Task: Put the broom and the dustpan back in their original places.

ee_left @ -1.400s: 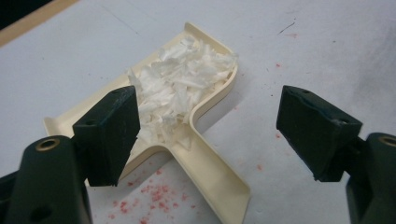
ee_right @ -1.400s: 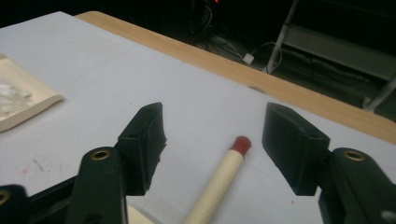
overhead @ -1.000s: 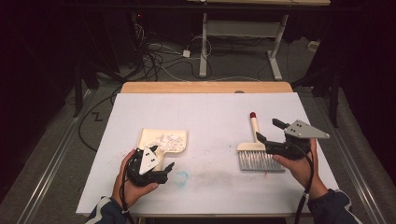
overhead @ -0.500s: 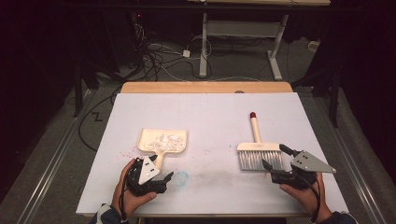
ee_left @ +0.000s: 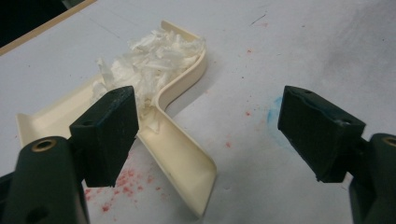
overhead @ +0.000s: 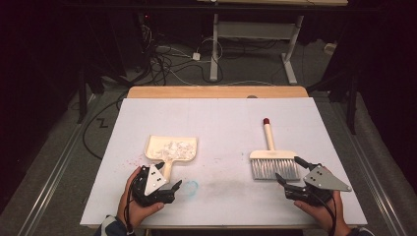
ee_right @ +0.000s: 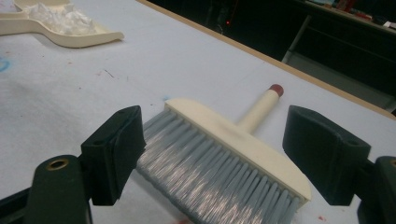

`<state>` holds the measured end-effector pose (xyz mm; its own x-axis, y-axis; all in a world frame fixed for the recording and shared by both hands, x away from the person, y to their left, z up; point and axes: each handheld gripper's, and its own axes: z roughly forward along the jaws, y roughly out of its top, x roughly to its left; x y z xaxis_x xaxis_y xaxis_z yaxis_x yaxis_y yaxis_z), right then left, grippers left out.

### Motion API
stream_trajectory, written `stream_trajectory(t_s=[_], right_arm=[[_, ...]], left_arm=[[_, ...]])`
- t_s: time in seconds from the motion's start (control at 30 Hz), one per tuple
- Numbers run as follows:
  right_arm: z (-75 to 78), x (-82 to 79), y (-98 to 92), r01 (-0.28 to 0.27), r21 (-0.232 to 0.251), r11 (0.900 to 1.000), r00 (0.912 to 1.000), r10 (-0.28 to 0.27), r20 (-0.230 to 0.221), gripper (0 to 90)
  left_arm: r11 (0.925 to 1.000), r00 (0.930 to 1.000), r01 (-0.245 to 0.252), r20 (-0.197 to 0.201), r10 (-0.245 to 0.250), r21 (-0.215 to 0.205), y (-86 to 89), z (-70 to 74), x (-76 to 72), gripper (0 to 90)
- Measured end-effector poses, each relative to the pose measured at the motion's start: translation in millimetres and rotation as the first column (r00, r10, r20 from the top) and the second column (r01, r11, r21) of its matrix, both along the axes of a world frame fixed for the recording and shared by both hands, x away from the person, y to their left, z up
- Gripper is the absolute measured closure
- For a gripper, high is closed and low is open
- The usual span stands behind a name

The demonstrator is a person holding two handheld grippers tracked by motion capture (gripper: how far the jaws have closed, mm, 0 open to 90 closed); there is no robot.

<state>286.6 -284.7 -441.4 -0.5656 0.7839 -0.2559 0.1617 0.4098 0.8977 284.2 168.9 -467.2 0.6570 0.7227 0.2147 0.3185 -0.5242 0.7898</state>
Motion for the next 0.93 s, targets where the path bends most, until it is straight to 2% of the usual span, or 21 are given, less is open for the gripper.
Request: stream_trajectory(t_s=[0.1, 0.6, 0.83, 0.93], right_arm=[[0.7, 0.1, 0.4, -0.001, 0.003, 1.000, 1.0000, 0.001, 0.003, 22.1], [2.0, 0.0, 0.5, 0.009, -0.015, 1.000, 0.9999, -0.009, 0.010, 23.4], [3.9, -0.7, -1.6, 0.010, 0.000, 1.000, 0.9998, -0.010, 0.017, 23.5], [4.3, -0.4, -2.2, 0.013, 0.002, 1.000, 0.9998, -0.013, 0.017, 23.5]], left_arm=[[0.9998, 1.0000, 0.006, -0.003, -0.006, 0.019, -2.2, -1.0, 0.6, 19.2], [0.9994, 0.9999, 0.010, -0.006, -0.010, 0.033, -4.3, -2.2, 2.8, 19.1], [0.9993, 1.0000, 0.008, -0.006, -0.008, 0.037, -6.4, -1.6, 4.4, 19.1], [0.9987, 1.0000, 0.008, -0.003, -0.008, 0.051, -7.6, -1.9, 4.7, 19.2]])
